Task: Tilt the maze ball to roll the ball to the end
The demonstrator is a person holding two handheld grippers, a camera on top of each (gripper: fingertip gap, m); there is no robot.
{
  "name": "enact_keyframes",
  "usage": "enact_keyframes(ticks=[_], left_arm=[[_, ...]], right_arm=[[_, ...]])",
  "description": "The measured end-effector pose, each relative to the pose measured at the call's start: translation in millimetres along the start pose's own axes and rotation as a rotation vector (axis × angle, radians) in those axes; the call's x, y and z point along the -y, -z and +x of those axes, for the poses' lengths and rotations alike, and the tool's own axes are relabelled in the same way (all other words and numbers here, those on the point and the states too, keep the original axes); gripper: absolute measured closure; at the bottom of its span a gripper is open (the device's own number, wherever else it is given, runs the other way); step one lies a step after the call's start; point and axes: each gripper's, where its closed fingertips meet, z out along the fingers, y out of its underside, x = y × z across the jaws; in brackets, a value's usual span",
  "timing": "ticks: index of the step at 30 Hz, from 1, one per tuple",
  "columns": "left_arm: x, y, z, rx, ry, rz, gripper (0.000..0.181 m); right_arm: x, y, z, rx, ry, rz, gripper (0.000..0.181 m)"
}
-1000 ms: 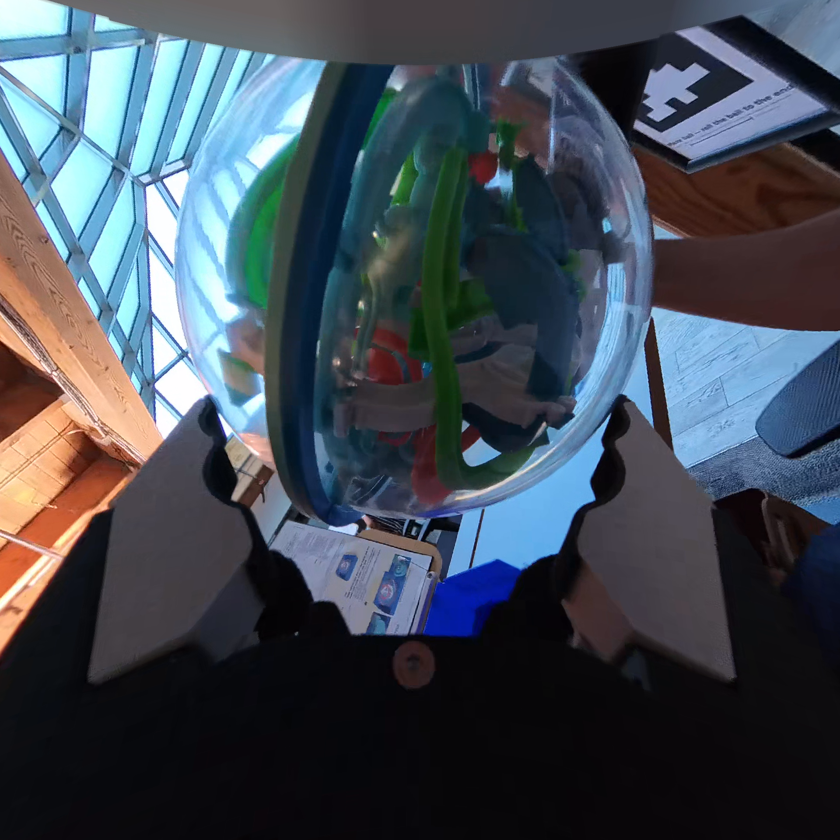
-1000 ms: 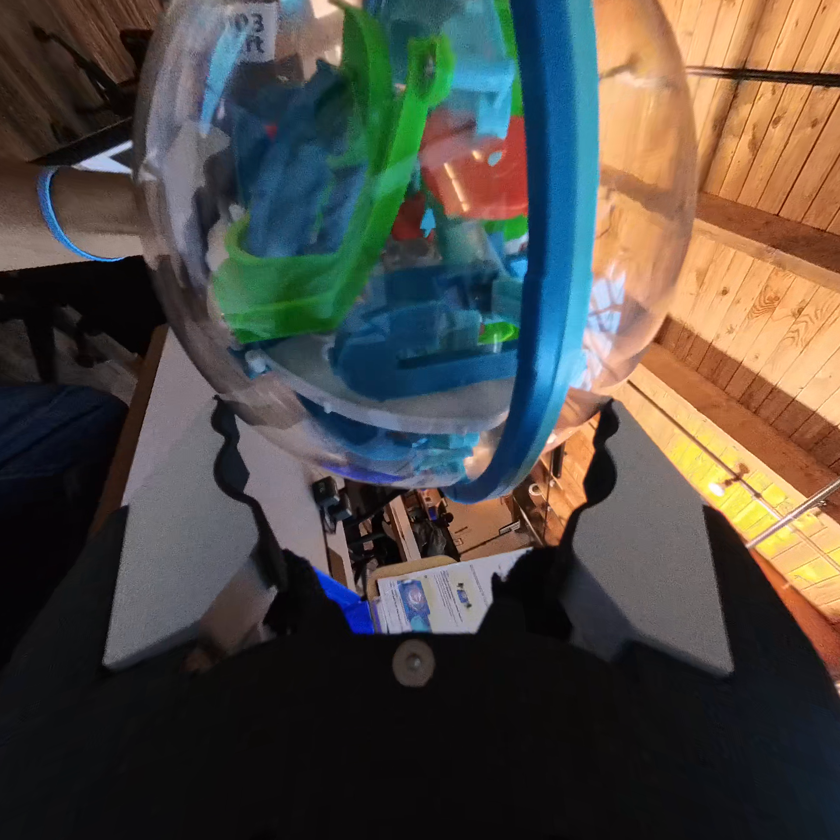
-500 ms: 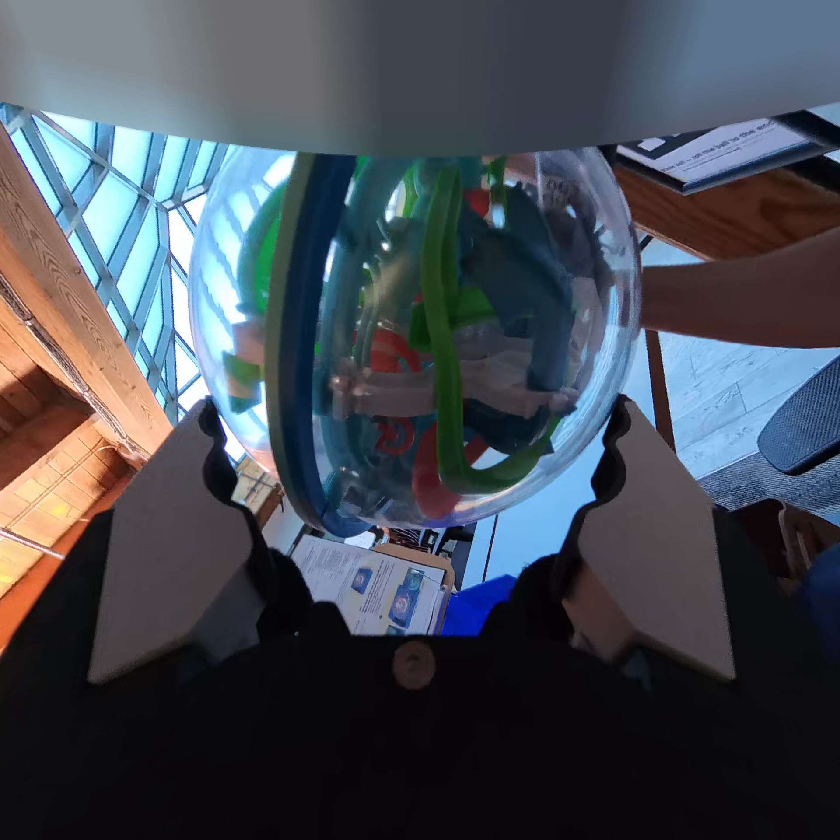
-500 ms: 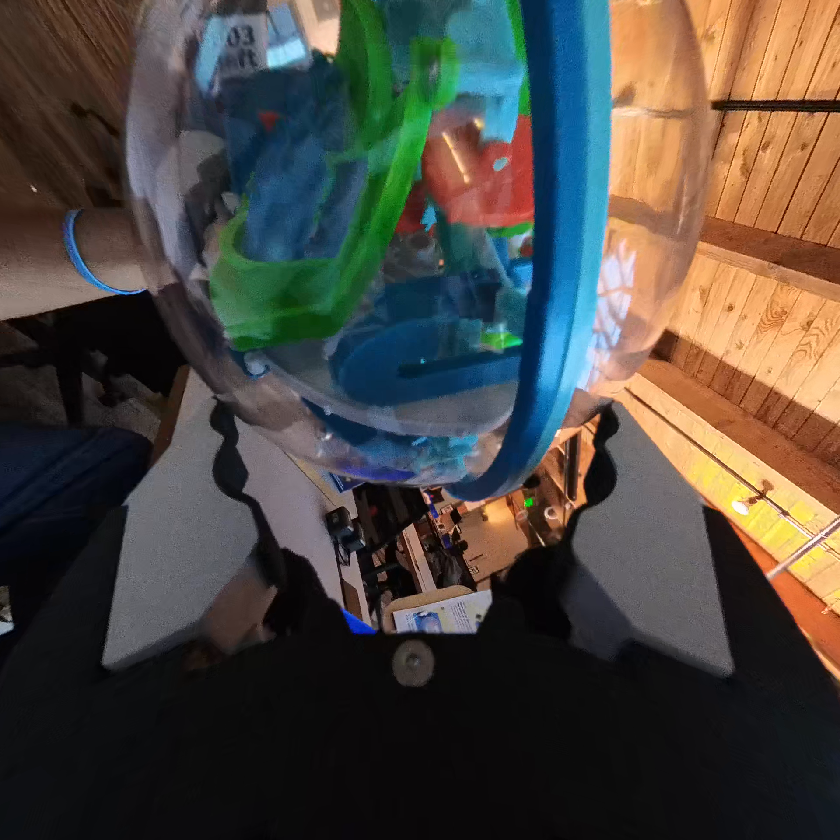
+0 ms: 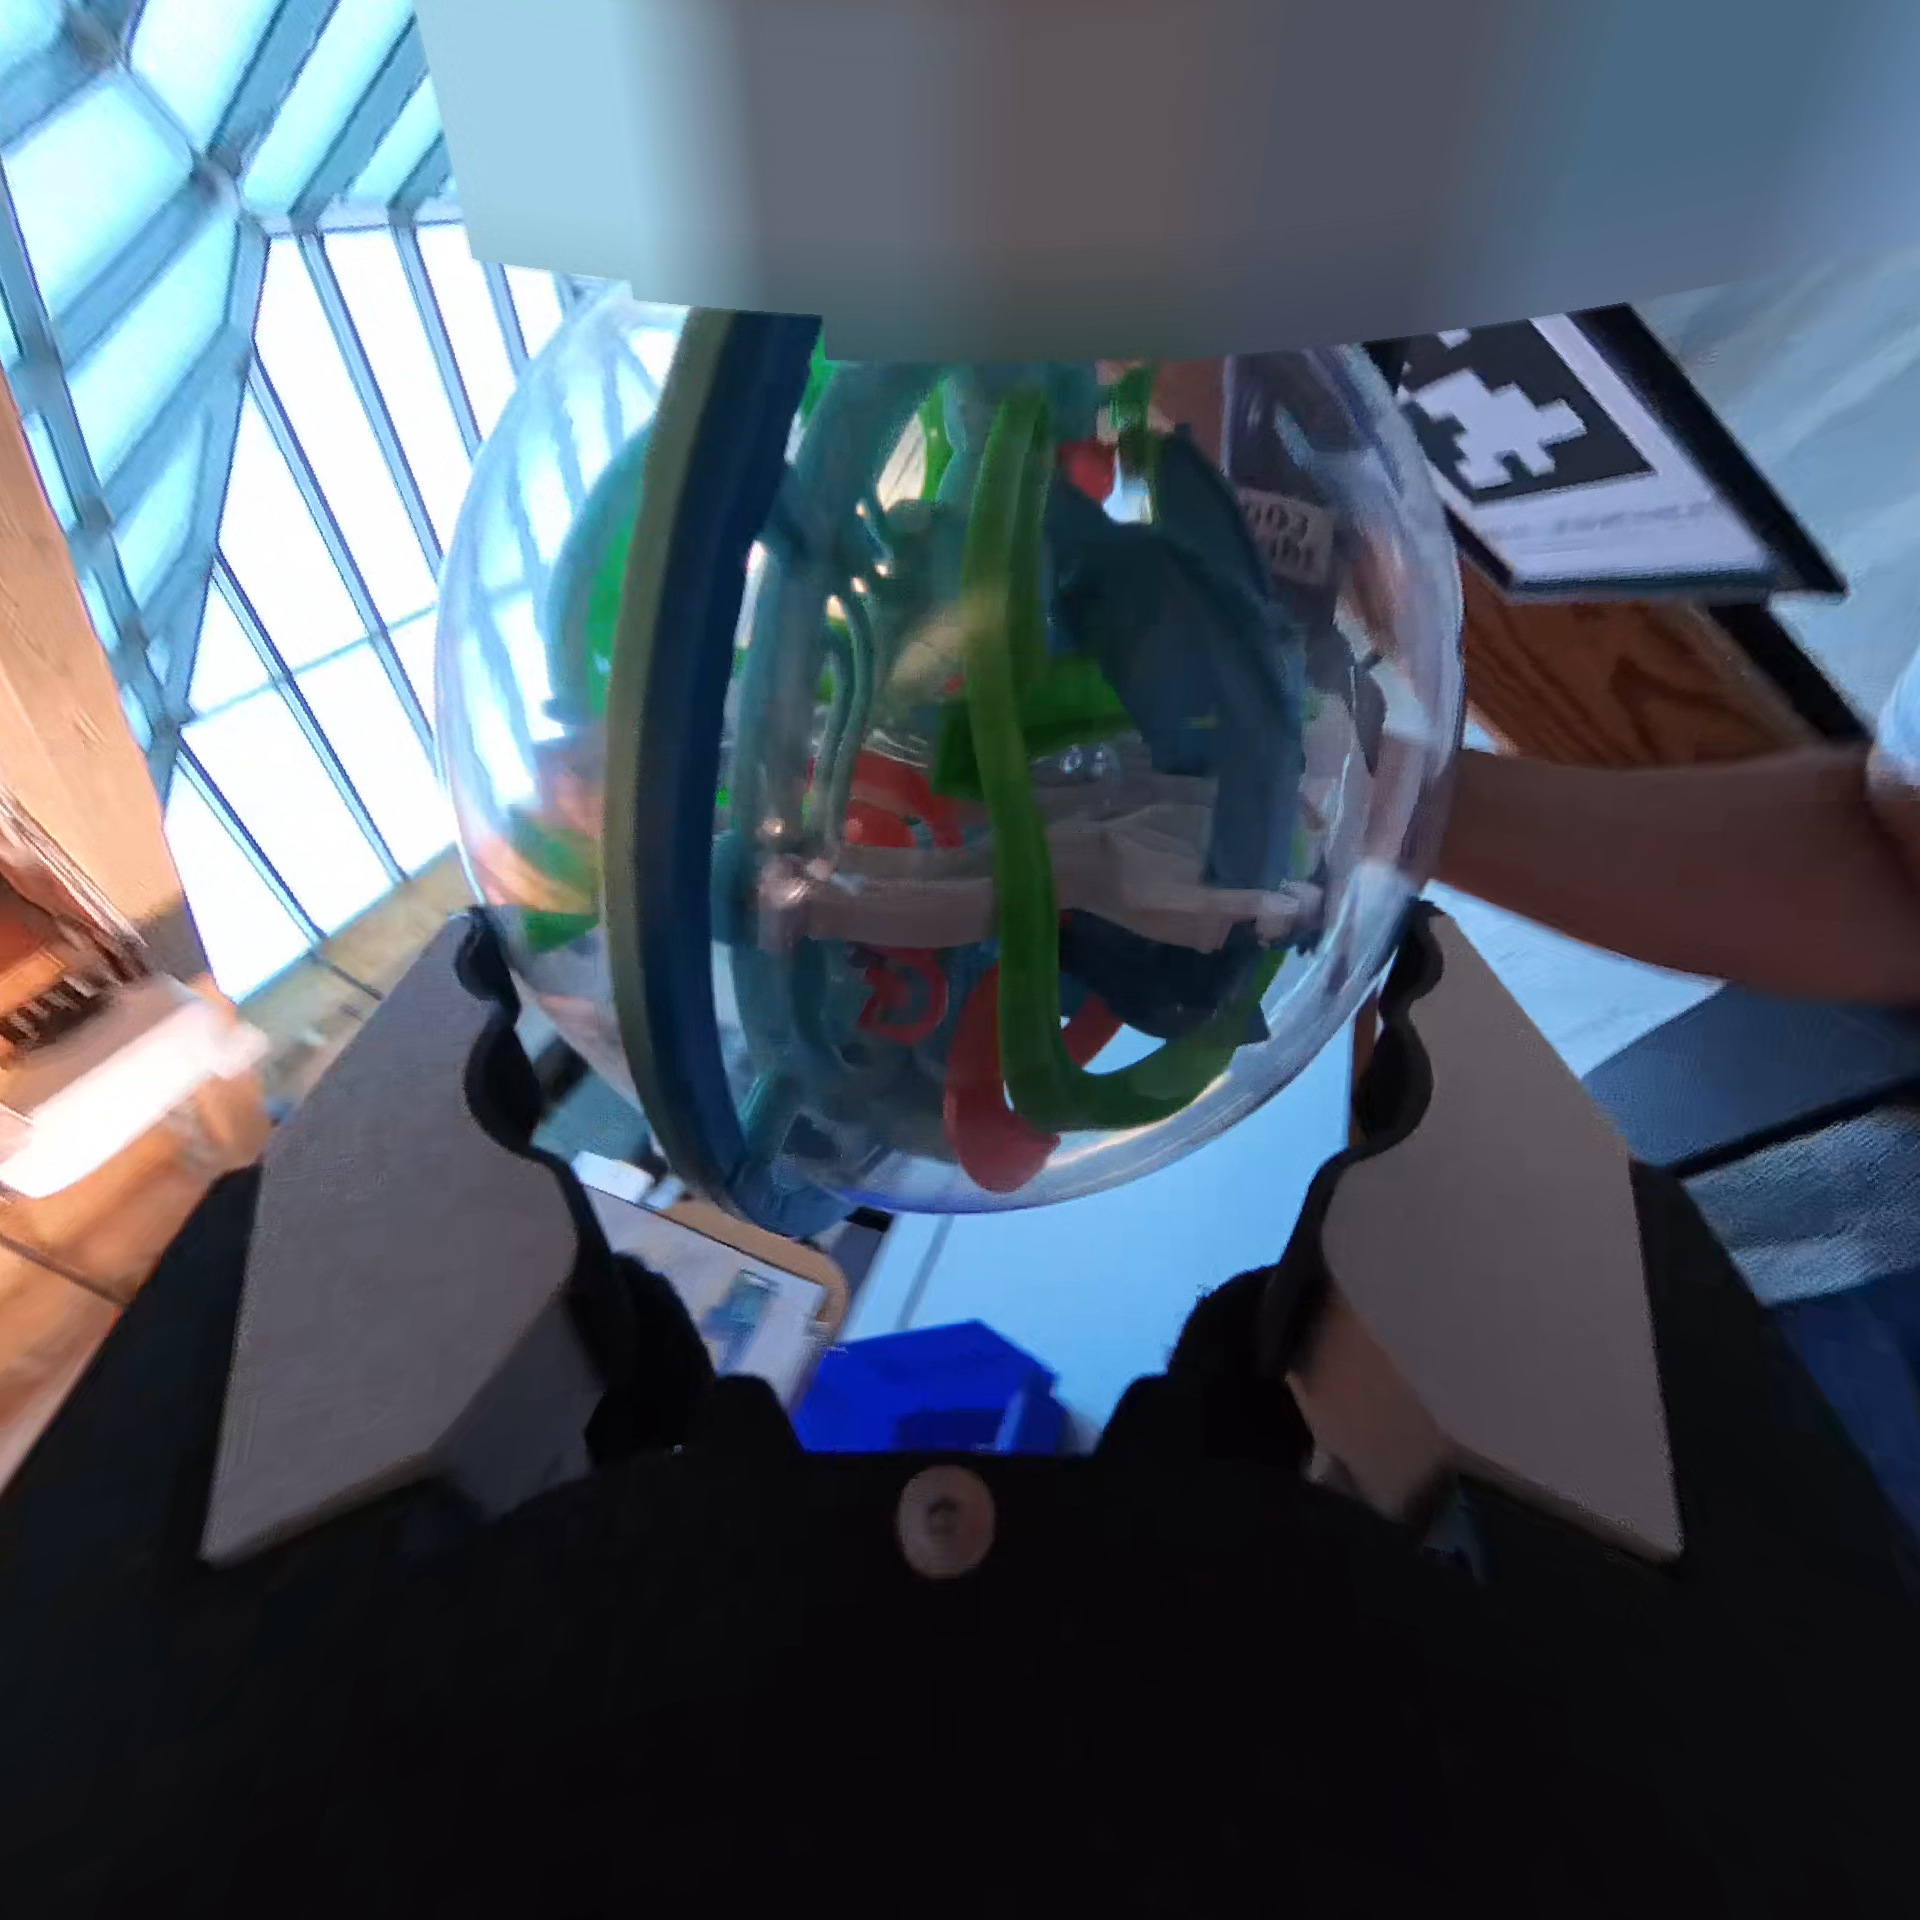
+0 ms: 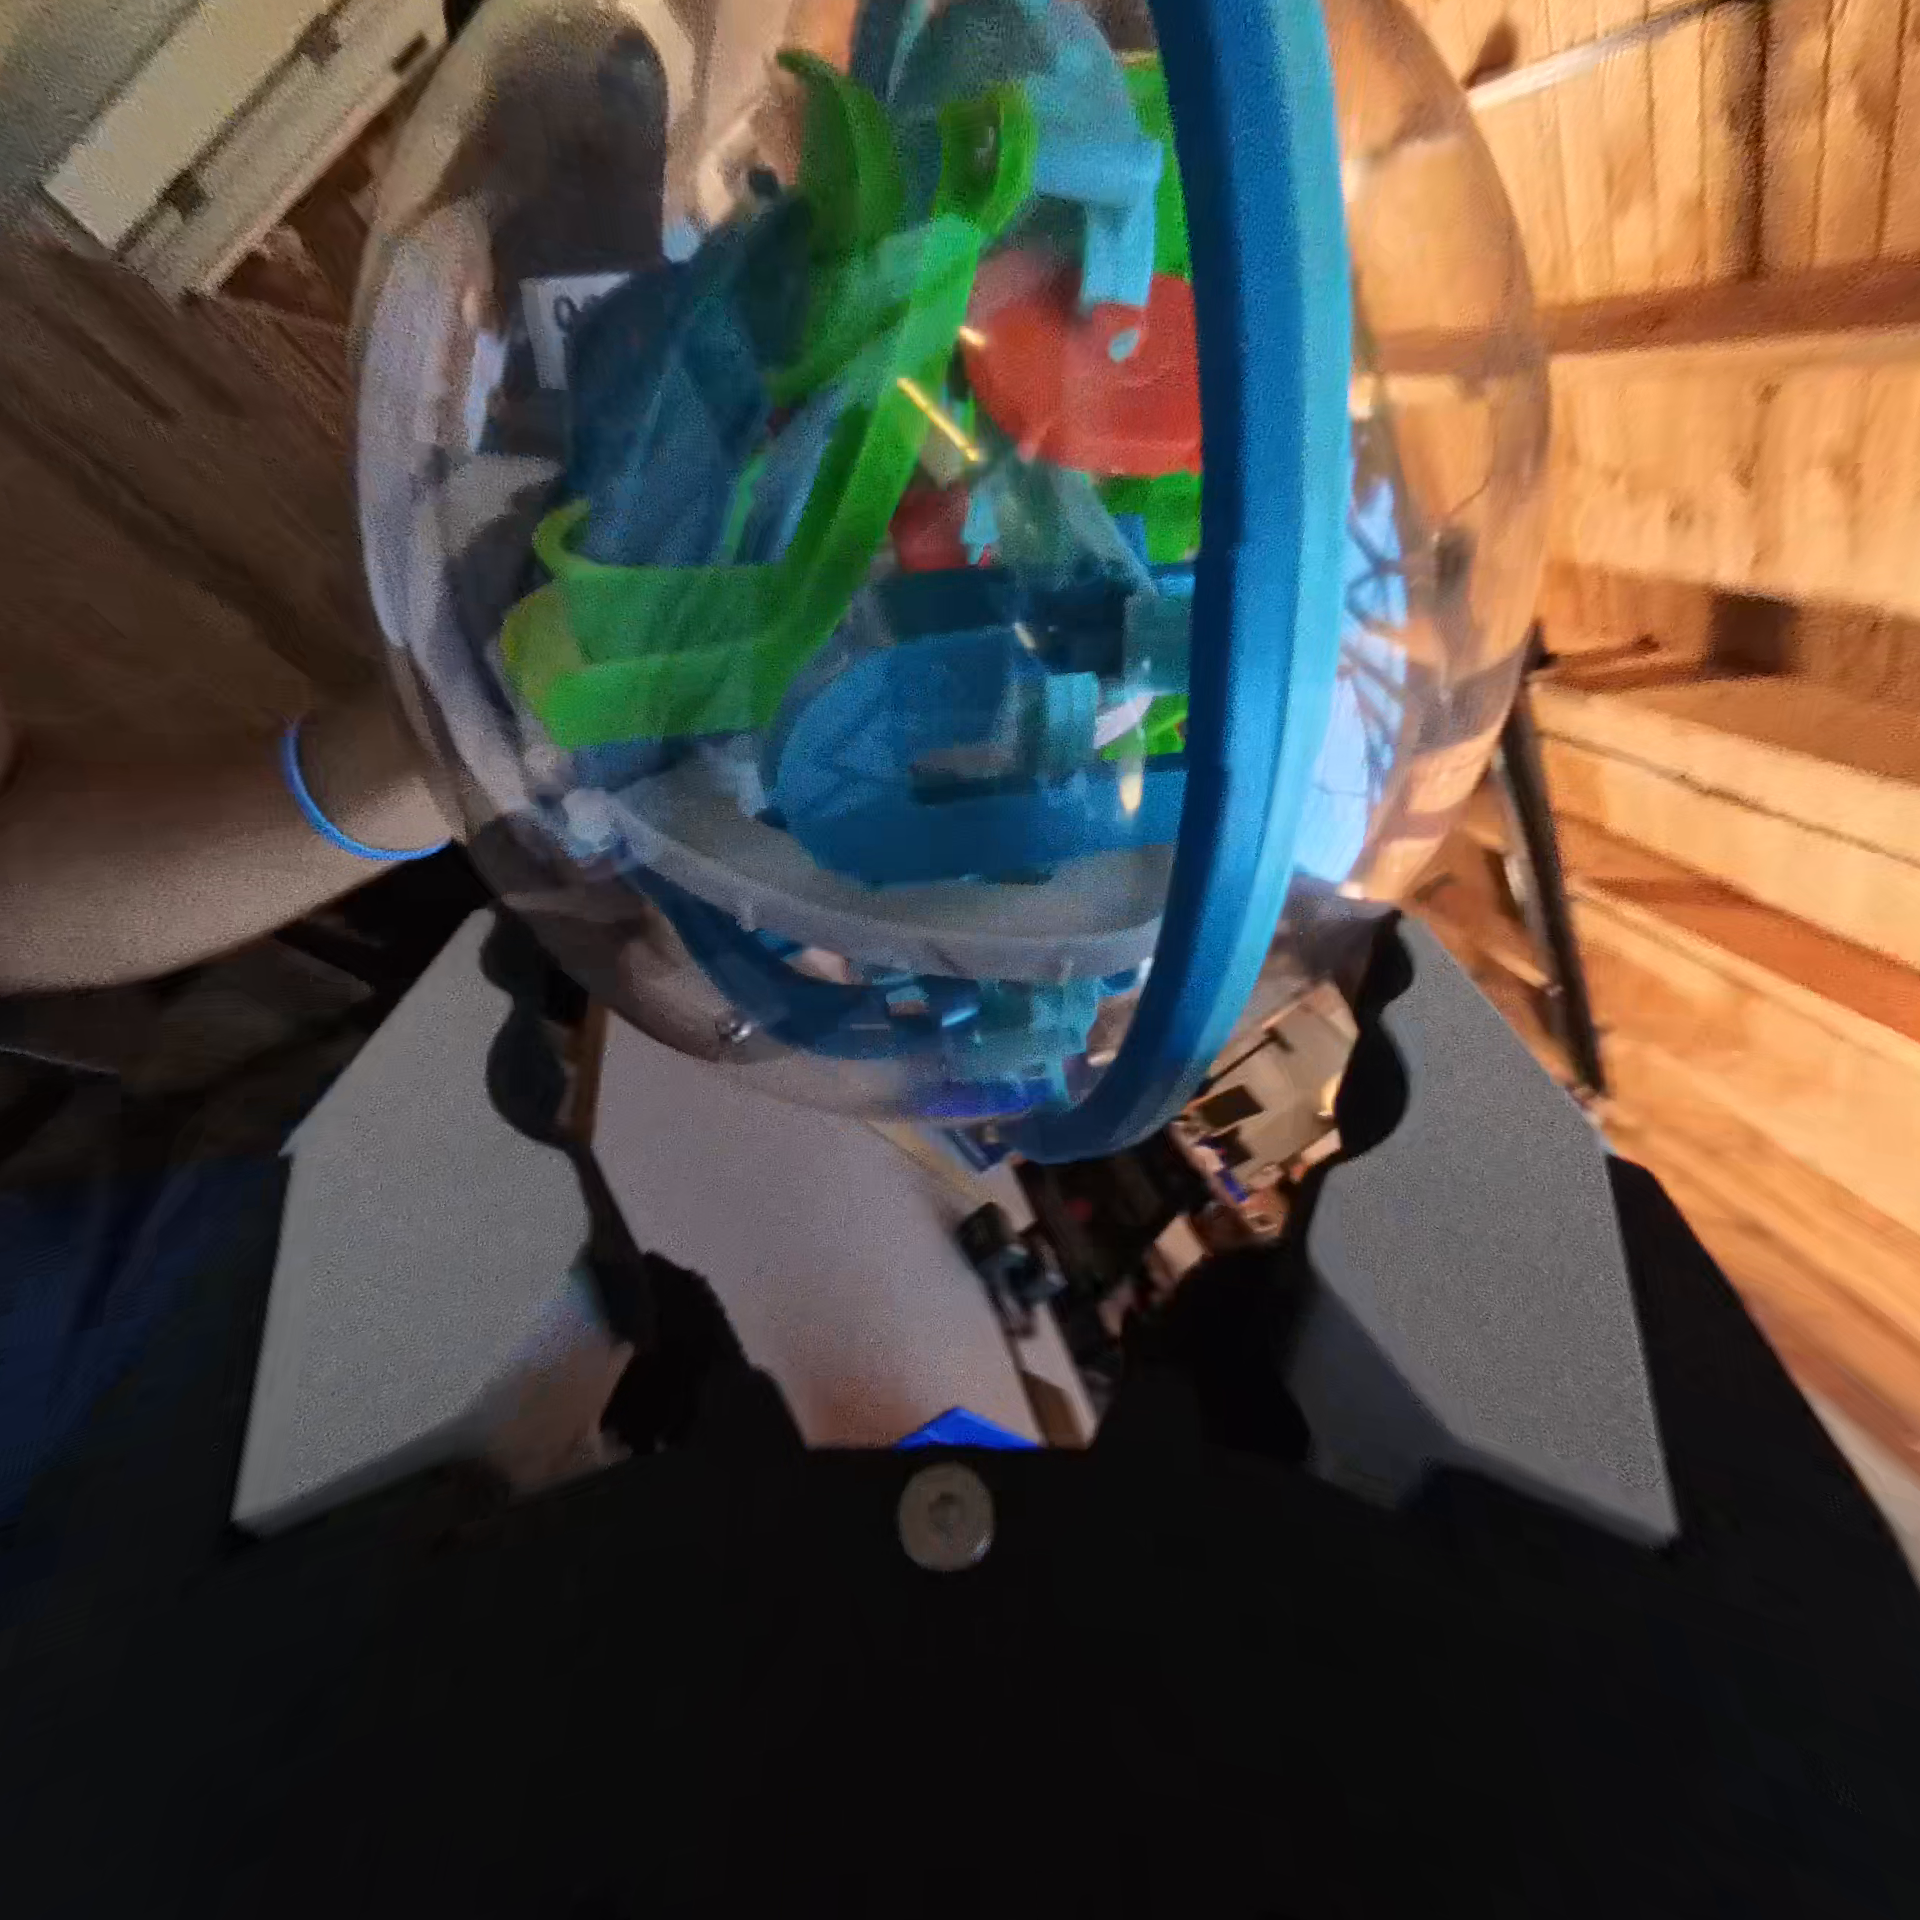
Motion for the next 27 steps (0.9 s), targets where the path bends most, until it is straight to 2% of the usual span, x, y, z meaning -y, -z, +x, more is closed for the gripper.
enact_keyframes(ticks=[4,7,9,11,14,19,23,27], left_arm=[[-42,-25,-32,0.019,0.478,-0.063,0.024],[-84,-35,-50,0.040,0.874,-0.090,0.024],[-111,-37,-55,0.035,1.066,-0.118,0.024],[-131,-38,-56,0.020,1.176,-0.140,0.024],[-144,-39,-57,0.008,1.225,-0.144,0.025],[-130,-38,-60,0.010,1.144,-0.106,0.025],[-103,-39,-54,-0.048,1.031,-0.036,0.024],[-69,-39,-34,-0.217,0.812,0.114,0.025]], right_arm=[[-43,-4,24,0.051,-0.477,0.000,0.031],[-75,-12,41,0.024,-0.801,-0.021,0.032],[-99,-16,44,-0.001,-0.950,-0.071,0.032],[-117,-19,43,-0.018,-1.036,-0.119,0.032],[-128,-20,42,-0.029,-1.076,-0.150,0.032],[-115,-20,45,-0.037,-1.001,-0.110,0.032],[-82,-13,51,-0.064,-0.817,-0.047,0.032],[-25,1,50,-0.124,-0.414,0.042,0.032]])
